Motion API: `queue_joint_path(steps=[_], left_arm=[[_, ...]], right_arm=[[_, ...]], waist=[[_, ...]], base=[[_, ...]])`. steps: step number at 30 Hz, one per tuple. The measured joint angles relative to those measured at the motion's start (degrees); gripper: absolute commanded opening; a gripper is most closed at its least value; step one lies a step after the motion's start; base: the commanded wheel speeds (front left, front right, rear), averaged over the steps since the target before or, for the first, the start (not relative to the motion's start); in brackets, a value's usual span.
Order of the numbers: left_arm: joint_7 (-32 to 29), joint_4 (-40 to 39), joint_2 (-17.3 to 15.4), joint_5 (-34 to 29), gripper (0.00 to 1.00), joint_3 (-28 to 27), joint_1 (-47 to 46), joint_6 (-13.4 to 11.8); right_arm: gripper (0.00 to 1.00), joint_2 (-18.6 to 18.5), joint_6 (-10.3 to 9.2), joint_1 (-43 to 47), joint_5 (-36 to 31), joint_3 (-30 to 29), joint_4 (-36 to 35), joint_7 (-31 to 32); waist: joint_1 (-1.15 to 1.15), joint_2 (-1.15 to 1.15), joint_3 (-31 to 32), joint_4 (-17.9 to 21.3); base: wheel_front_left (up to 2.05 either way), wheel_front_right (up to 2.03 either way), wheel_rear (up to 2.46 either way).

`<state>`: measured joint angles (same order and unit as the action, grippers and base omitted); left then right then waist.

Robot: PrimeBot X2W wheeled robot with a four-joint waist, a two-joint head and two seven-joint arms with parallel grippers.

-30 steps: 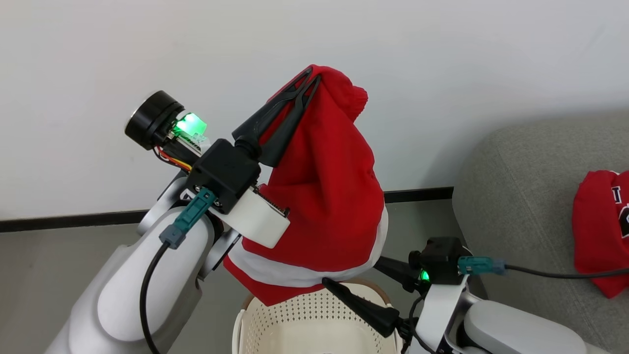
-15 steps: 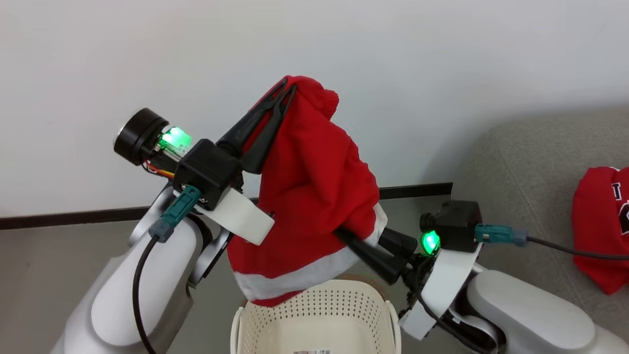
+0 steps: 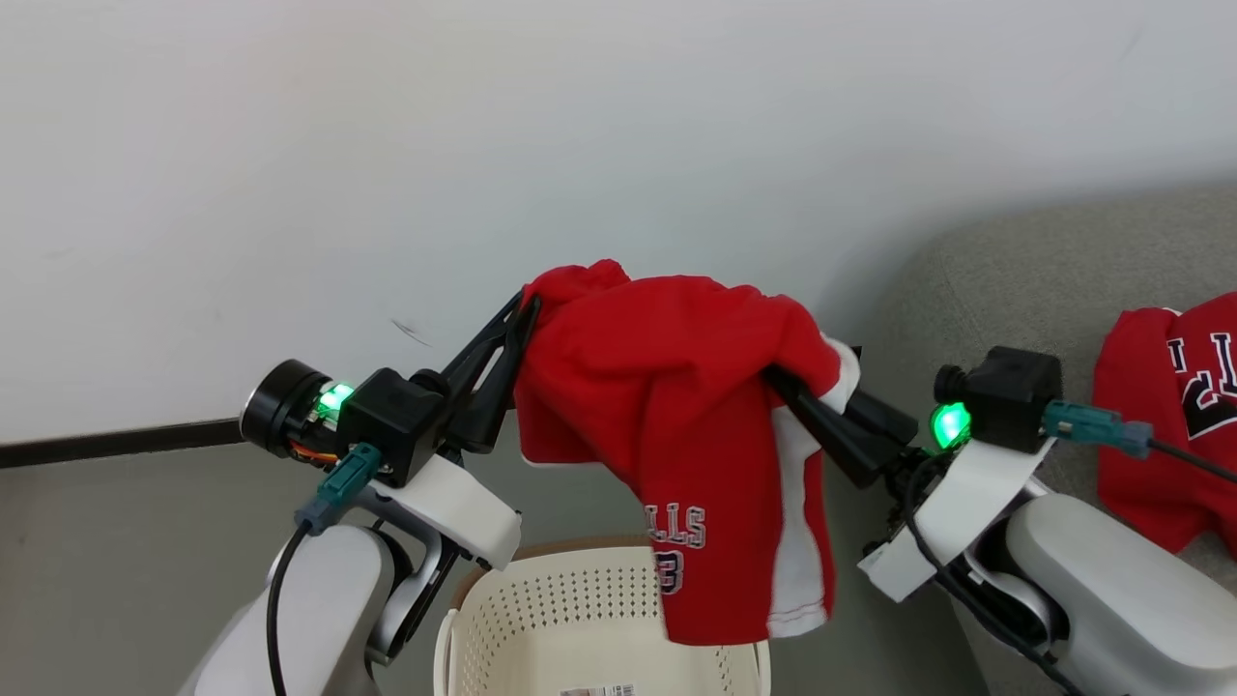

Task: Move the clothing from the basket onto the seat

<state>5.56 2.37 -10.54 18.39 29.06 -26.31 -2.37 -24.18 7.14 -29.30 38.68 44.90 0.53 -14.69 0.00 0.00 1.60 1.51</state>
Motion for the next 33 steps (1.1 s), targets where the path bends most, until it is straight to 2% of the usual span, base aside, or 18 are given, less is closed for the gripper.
queue_joint_path(steps=[3,4,5,6,7,15,27,33], left_arm=[[0.08,0.83,0.31,0.93,0.0,-0.34,1.51,-0.01],[0.19,1.03,0.42,1.14,0.13,-0.4,1.84,-0.01],[0.43,1.26,0.6,1.55,0.34,-0.45,2.2,0.0],[0.43,1.26,0.6,1.55,0.84,-0.45,2.2,0.0],[0.64,1.72,1.0,2.69,1.0,-0.46,2.86,0.02],[1.62,3.43,1.51,4.44,1.0,0.3,5.15,1.2],[4.1,6.02,3.88,6.31,1.0,4.22,6.34,5.35],[4.91,7.7,5.15,6.49,1.0,6.65,7.36,6.49]], right_arm=[[0.0,-0.74,0.0,0.18,-1.16,-3.15,0.14,0.0],[0.0,-0.96,0.0,0.41,-1.59,-4.04,0.15,0.0],[0.0,-1.13,0.0,0.85,-1.99,-5.01,0.18,0.0],[0.0,-1.13,0.0,0.85,-1.99,-5.01,0.18,0.0],[0.0,-1.46,0.01,1.64,-2.59,-6.69,0.47,0.0],[0.0,-3.43,0.0,4.47,-3.86,-12.91,1.6,0.0],[0.0,-5.56,0.0,10.84,-6.16,-23.3,1.83,0.0],[0.0,-5.67,0.0,15.11,-7.01,-28.53,1.25,0.0]], waist=[[0.0,0.0,0.0,0.48],[0.0,0.0,0.01,0.64],[0.0,0.0,0.02,0.8],[0.0,0.0,0.02,0.8],[0.0,0.0,0.04,1.13],[0.0,0.0,0.14,2.46],[0.0,0.0,0.06,5.91],[0.0,0.0,-0.09,8.53]], base=[[0.0,0.0,0.0],[0.0,0.0,0.0],[0.0,0.0,0.0],[0.0,0.0,0.0],[0.0,0.0,0.0],[0.0,0.0,0.0],[0.0,0.0,0.0],[0.0,0.0,0.0]])
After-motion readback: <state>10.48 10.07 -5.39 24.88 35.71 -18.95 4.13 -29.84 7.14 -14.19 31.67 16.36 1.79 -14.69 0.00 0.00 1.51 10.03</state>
